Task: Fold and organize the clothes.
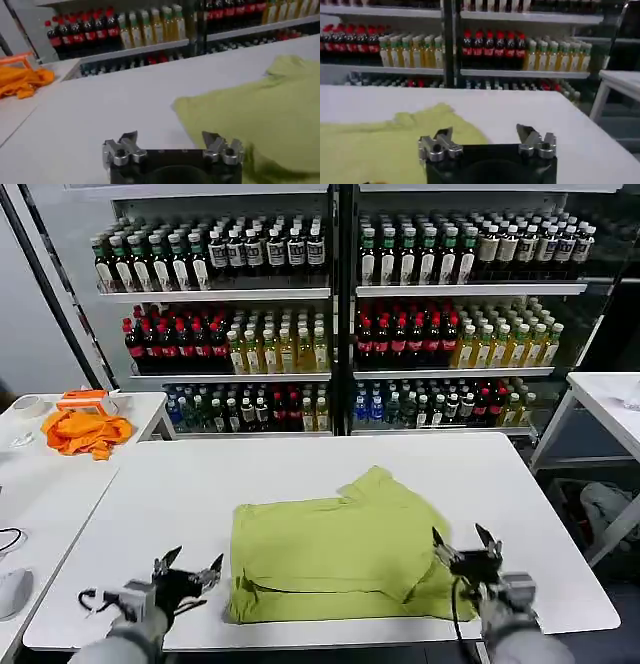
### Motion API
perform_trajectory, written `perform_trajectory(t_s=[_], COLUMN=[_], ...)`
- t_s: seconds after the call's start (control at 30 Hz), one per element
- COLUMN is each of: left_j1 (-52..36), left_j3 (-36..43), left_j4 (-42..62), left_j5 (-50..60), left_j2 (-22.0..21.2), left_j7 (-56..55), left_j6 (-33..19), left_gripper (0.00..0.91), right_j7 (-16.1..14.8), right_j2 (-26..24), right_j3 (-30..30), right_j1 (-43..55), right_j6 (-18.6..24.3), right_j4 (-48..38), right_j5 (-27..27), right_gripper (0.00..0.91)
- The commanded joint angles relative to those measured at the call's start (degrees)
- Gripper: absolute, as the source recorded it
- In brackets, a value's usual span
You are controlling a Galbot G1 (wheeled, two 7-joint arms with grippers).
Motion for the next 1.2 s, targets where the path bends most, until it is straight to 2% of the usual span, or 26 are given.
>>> perform_trajectory(t_s=[0.03,0.5,0.7,0.73,0.77,0.8,0.83,0.9,1.2], left_j1=[-25.41,-31.84,-30.92,-30.6,-30.5,-30.18,-29.98,-29.58,-27.41], left_j3=[13.79,18.56,19.63,19.71,19.74,19.74,19.73,19.66,19.03], left_j4=[15.29,22.16,21.93,21.93,21.93,21.87,21.82,21.64,20.1], left_j5=[-7.54,-10.22,-10.21,-10.21,-10.21,-10.21,-10.18,-10.18,-11.61], left_j2=[-1.4,-4.38,-4.28,-4.19,-4.18,-4.15,-4.15,-4.13,-3.5], left_j7=[-2.03,-2.58,-2.52,-2.51,-2.49,-2.49,-2.52,-2.54,-2.03], left_j6=[2.59,2.91,2.94,2.94,2.95,2.94,2.95,2.92,2.92], left_gripper=[0.907,0.907,0.907,0.907,0.907,0.826,0.393,0.02,0.02], right_j7=[2.97,1.11,0.55,0.45,0.3,0.12,0.07,-0.03,-0.01], right_j2=[2.03,10.16,12.19,12.48,12.69,13.09,13.21,13.56,12.29], right_j3=[-11.01,-19.09,-20.36,-20.56,-20.62,-20.56,-20.47,-20.39,-21.32], right_j1=[24.28,38.27,40.48,40.77,40.83,40.92,40.89,40.46,36.75], right_j6=[-4.15,-4.2,-4.22,-4.22,-4.21,-4.18,-4.18,-4.16,-4.15], right_j4=[-19.55,-41.35,-46.56,-47.7,-48.45,-49.44,-49.76,-49.74,-44.11], right_j5=[8.03,7.93,6.91,6.56,6.38,6.27,6.35,6.43,6.63], right_gripper=[0.907,0.907,0.907,0.786,0.191,0.06,0.0,0.0,0.0])
